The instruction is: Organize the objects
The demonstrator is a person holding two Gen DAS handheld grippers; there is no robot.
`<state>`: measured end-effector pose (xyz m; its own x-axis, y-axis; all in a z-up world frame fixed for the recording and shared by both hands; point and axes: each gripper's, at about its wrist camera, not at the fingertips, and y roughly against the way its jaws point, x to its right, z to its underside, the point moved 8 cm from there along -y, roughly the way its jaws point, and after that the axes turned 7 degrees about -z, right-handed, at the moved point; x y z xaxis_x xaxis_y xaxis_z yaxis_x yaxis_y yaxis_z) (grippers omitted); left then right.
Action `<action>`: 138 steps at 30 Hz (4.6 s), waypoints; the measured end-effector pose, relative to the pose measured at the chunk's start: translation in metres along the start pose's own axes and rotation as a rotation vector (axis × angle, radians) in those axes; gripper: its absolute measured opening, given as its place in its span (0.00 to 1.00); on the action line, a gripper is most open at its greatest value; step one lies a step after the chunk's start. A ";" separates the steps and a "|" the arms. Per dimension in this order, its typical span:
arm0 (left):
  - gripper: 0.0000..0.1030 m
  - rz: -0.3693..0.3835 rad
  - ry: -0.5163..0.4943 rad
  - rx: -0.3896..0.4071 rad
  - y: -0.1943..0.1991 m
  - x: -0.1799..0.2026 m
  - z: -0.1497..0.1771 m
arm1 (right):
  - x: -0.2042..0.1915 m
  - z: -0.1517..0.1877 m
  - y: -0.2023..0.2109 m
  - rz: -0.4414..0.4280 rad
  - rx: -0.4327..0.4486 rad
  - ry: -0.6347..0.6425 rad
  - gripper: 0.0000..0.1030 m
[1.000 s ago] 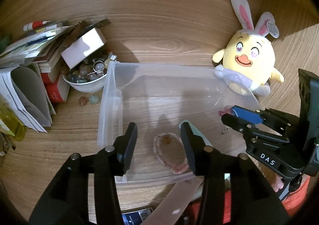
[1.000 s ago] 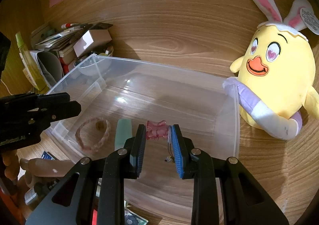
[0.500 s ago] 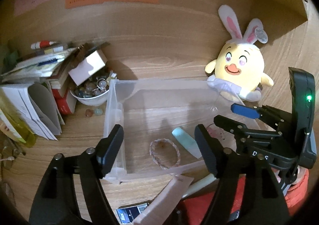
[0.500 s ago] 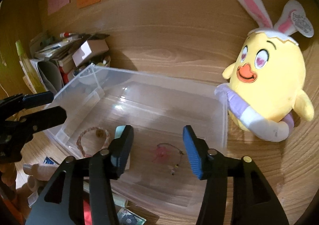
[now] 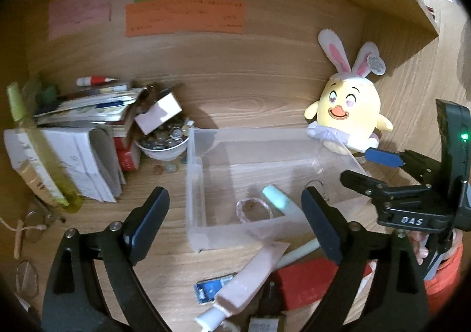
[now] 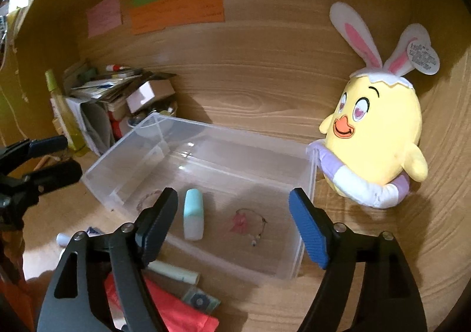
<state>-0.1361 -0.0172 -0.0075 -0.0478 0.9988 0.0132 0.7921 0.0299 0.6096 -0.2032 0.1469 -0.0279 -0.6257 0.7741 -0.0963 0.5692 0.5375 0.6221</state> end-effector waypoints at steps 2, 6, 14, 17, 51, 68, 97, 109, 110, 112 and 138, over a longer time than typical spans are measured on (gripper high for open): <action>0.90 -0.011 -0.006 0.002 0.005 -0.003 0.005 | -0.004 0.004 0.007 -0.003 0.004 0.009 0.79; 0.90 -0.027 -0.018 -0.007 0.013 -0.007 0.020 | -0.009 0.011 0.017 -0.012 0.006 0.020 0.79; 0.90 -0.033 -0.033 -0.061 0.013 -0.008 0.051 | -0.008 0.040 0.025 -0.036 -0.041 -0.012 0.80; 0.90 -0.024 -0.038 -0.090 0.007 -0.005 0.061 | -0.006 0.055 0.024 -0.044 -0.070 -0.034 0.80; 0.68 0.022 0.039 -0.206 -0.008 -0.035 0.124 | -0.094 0.104 -0.034 -0.223 -0.339 0.253 0.83; 0.60 0.078 0.084 -0.239 -0.018 -0.046 0.120 | -0.106 0.090 -0.053 -0.195 -0.367 0.341 0.83; 0.16 0.123 0.088 -0.258 -0.035 -0.045 0.118 | -0.108 0.090 -0.047 -0.252 -0.329 0.377 0.56; 0.61 0.097 0.003 -0.289 -0.048 -0.033 0.104 | -0.097 0.096 -0.041 -0.252 -0.382 0.323 0.57; 0.61 0.099 -0.004 -0.300 -0.052 -0.031 0.105 | -0.097 0.097 -0.042 -0.249 -0.388 0.321 0.59; 0.61 0.107 -0.016 -0.322 -0.059 -0.028 0.108 | -0.095 0.100 -0.042 -0.243 -0.398 0.319 0.66; 0.32 0.112 -0.022 -0.220 -0.038 -0.021 0.099 | -0.086 0.096 -0.030 -0.233 -0.303 0.269 0.52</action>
<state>-0.1046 -0.0349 -0.1094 0.0481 0.9960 0.0750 0.6398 -0.0884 0.7634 -0.1154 0.0964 -0.1127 -0.8572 0.5087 -0.0798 0.2413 0.5338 0.8105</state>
